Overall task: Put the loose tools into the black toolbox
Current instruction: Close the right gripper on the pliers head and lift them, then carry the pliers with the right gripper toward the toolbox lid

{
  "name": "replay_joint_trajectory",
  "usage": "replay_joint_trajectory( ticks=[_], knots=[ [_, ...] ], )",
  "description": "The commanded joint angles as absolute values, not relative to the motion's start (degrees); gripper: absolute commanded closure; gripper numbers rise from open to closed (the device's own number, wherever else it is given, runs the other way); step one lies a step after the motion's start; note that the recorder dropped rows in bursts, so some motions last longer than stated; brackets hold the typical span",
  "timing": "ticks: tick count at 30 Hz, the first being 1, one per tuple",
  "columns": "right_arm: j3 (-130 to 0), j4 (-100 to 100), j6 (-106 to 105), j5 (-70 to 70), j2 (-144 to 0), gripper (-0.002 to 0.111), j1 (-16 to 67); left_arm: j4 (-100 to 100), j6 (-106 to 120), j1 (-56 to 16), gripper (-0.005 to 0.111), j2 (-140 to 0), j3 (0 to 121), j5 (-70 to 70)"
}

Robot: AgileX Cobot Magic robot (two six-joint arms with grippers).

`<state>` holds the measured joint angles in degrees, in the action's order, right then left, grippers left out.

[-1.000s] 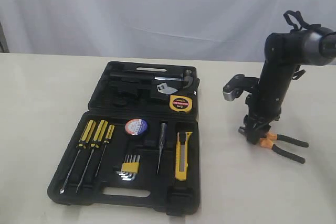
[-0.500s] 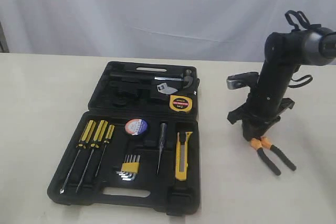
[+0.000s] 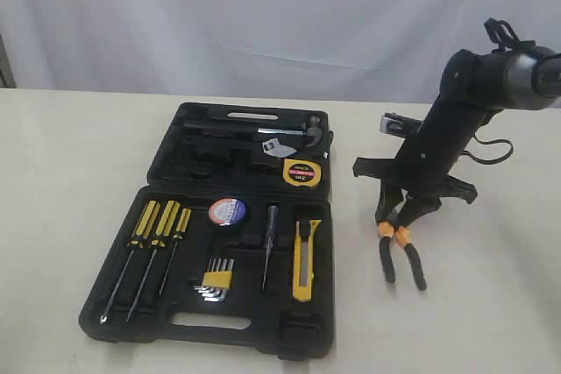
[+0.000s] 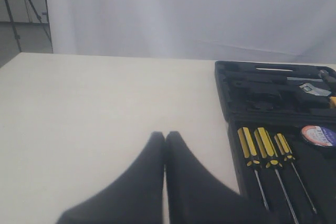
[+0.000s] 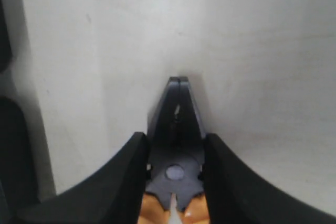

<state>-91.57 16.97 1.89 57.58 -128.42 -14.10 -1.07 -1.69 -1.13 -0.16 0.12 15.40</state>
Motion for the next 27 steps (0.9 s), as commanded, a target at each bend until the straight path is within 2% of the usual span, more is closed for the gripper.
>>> replay_joint_trajectory(
  ticks=[1, 10, 19, 27],
  knots=[
    [-91.9, 17.9, 12.5, 50.8, -128.2, 0.108, -14.5, -1.2, -1.7, -1.2, 0.107, 0.0, 0.0, 15.4],
    [-91.9, 17.4, 25.8, 41.9, -128.2, 0.108, -14.5, -1.2, -1.7, -1.2, 0.107, 0.0, 0.0, 15.4],
    [-91.9, 3.9, 55.8, 49.9, -128.2, 0.108, -14.5, -1.2, -1.7, -1.2, 0.107, 0.0, 0.0, 15.4],
    [-91.9, 1.2, 58.0, 49.8, -128.1, 0.108, -14.5, -1.2, -1.7, -1.2, 0.107, 0.0, 0.0, 15.4]
  ],
)
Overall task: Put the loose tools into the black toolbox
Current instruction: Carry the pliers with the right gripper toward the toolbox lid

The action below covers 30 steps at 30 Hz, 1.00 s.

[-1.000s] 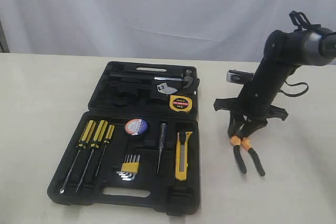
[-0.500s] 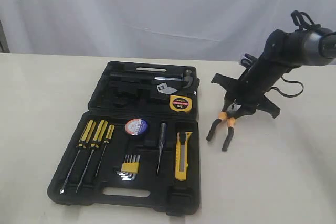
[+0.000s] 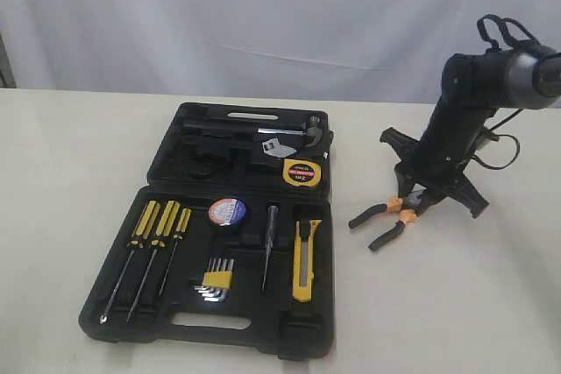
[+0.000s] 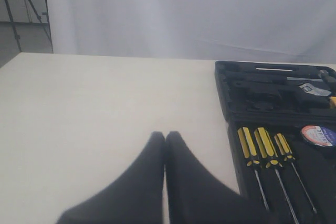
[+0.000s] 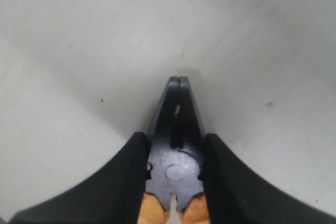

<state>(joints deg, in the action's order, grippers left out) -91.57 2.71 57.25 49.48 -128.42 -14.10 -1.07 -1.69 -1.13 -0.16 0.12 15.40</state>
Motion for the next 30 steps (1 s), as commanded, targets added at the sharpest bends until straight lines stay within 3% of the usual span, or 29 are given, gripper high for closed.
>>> replay_joint_trajectory(
  ticks=[1, 30],
  knots=[
    [-91.9, 1.2, 58.0, 49.8, -128.1, 0.108, -14.5, -1.2, -1.7, -1.2, 0.107, 0.0, 0.0, 15.4],
    [-91.9, 0.3, 57.6, 49.4, -128.1, 0.108, -14.5, -1.2, -1.7, -1.2, 0.107, 0.0, 0.0, 15.4]
  ],
)
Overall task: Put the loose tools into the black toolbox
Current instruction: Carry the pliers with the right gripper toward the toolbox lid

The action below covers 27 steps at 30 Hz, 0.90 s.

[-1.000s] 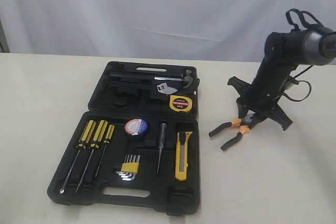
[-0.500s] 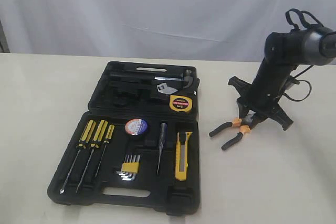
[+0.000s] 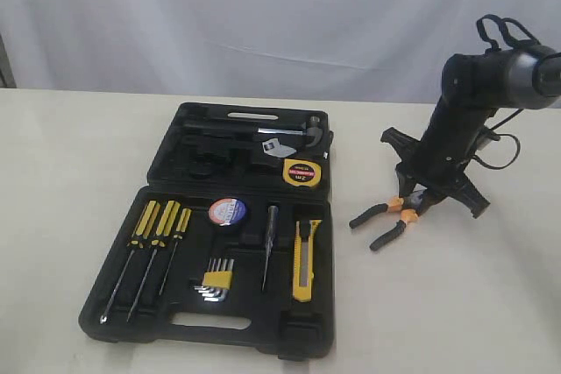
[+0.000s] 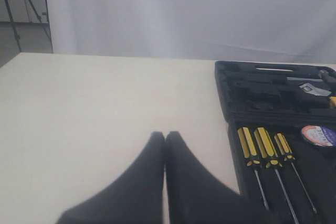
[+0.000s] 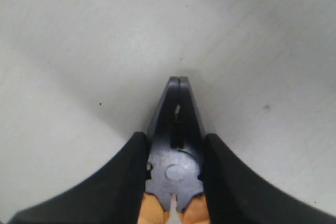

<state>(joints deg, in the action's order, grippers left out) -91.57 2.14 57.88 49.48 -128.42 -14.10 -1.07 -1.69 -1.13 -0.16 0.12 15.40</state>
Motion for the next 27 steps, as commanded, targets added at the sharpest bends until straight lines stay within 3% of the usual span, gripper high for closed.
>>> replay_joint_trajectory(
  ticks=[1, 15, 27],
  knots=[
    [-91.9, -0.4, 57.6, 49.4, -128.1, 0.108, -14.5, -1.2, -1.7, -1.2, 0.107, 0.0, 0.0, 15.4],
    [-91.9, 0.0, 58.5, 47.0, -128.2, 0.108, -14.5, -1.2, -1.7, -1.2, 0.107, 0.0, 0.0, 15.4],
    [-91.9, -1.8, 76.8, 50.4, -122.7, 0.108, -13.5, -1.2, -1.7, -1.2, 0.107, 0.0, 0.0, 15.4]
  ],
)
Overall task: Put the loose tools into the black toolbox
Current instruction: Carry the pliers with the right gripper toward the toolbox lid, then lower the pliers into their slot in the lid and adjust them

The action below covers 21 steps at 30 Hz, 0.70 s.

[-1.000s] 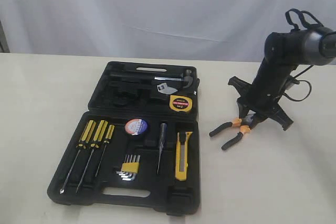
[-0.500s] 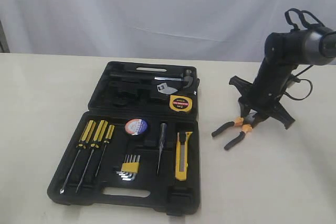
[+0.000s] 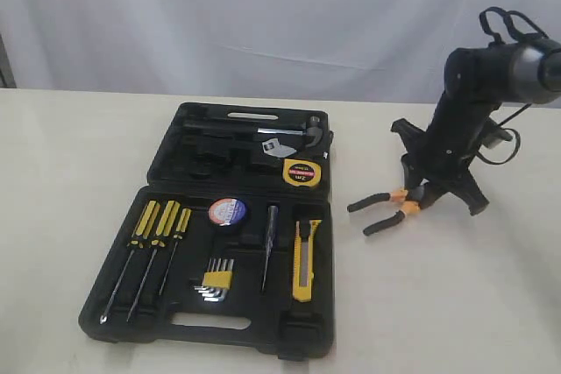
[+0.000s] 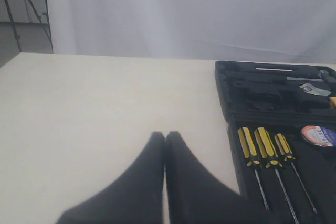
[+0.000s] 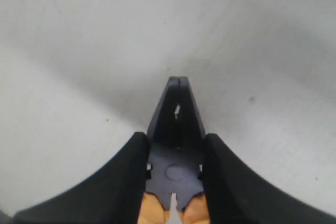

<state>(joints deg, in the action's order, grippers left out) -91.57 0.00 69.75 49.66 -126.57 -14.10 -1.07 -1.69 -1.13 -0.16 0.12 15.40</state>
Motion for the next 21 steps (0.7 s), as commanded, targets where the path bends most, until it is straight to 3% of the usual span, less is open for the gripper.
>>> replay_joint_trajectory(
  ticks=[1, 21],
  knots=[
    [-91.9, -2.4, 79.1, 50.4, -121.6, 0.108, -13.0, -1.2, -1.7, -1.2, 0.107, 0.0, 0.0, 15.4],
    [-100.6, -15.3, 103.4, 44.8, -119.6, 0.109, 8.5, -1.2, -1.7, -1.2, 0.107, 0.0, 0.0, 15.4]
  ],
)
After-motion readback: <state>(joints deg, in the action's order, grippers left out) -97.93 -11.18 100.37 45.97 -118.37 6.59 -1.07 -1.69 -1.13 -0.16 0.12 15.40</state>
